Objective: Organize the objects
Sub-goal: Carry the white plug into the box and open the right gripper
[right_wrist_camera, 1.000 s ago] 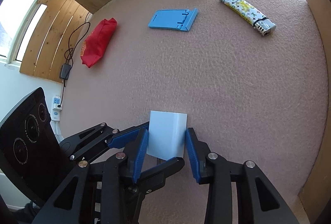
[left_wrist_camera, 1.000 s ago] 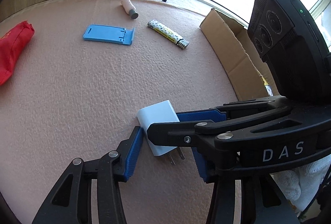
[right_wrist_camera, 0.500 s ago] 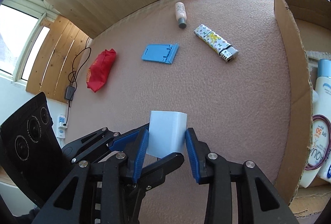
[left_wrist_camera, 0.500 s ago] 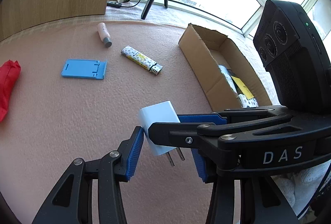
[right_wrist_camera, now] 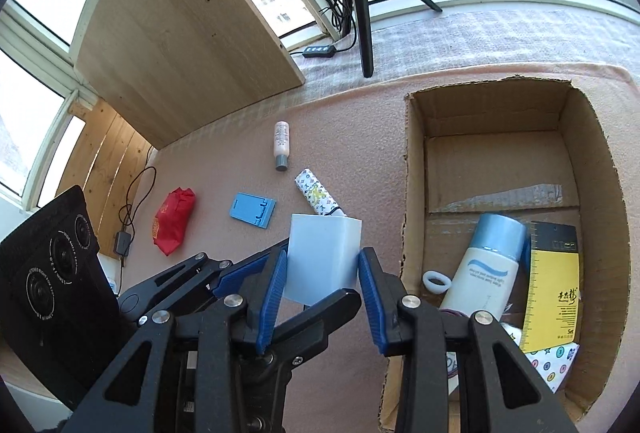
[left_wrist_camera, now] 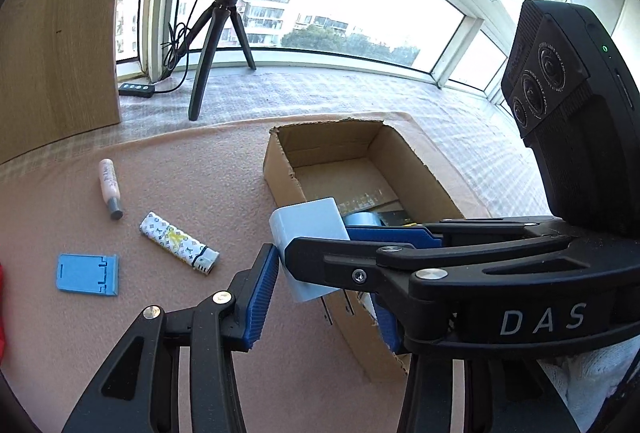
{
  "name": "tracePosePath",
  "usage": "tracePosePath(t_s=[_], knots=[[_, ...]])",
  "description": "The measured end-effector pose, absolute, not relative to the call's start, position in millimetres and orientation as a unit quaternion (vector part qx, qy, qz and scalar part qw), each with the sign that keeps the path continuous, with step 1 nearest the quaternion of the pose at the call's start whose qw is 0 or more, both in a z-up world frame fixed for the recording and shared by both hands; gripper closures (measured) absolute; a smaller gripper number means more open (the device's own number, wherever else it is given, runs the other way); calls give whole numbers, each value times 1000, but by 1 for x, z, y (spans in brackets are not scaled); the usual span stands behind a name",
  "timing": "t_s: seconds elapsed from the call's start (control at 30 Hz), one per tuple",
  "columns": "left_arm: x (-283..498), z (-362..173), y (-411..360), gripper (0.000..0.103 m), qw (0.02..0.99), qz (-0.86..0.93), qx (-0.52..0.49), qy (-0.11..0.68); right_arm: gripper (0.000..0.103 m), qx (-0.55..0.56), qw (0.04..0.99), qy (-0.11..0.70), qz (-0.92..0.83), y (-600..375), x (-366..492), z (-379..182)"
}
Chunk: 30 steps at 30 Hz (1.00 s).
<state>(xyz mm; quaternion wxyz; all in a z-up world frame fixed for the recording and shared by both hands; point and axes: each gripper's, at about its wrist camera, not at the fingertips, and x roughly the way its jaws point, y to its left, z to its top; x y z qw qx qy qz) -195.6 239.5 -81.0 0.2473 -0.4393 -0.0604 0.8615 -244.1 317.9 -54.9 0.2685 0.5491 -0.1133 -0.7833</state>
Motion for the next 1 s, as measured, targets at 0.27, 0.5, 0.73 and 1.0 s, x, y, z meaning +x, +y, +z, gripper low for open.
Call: tracePosePath(t_s=[0.27,0.5,0.73,1.0], knots=[[-231,-80,287,56,262,862,-432,-47,69,531,231,-103,-809,353,-273,-51],[-253,-91,320,56,274,855,-439,-35,69,533,209,-106,-813,377,-296,-62],[-261,-99,331,54,279,843,-460,-32,62,540,200,-106,-811,385,-301,-70],[-252,-97,307,45,267,845,-463,-30,55,527,173,-119,-823,392,-295,-67]])
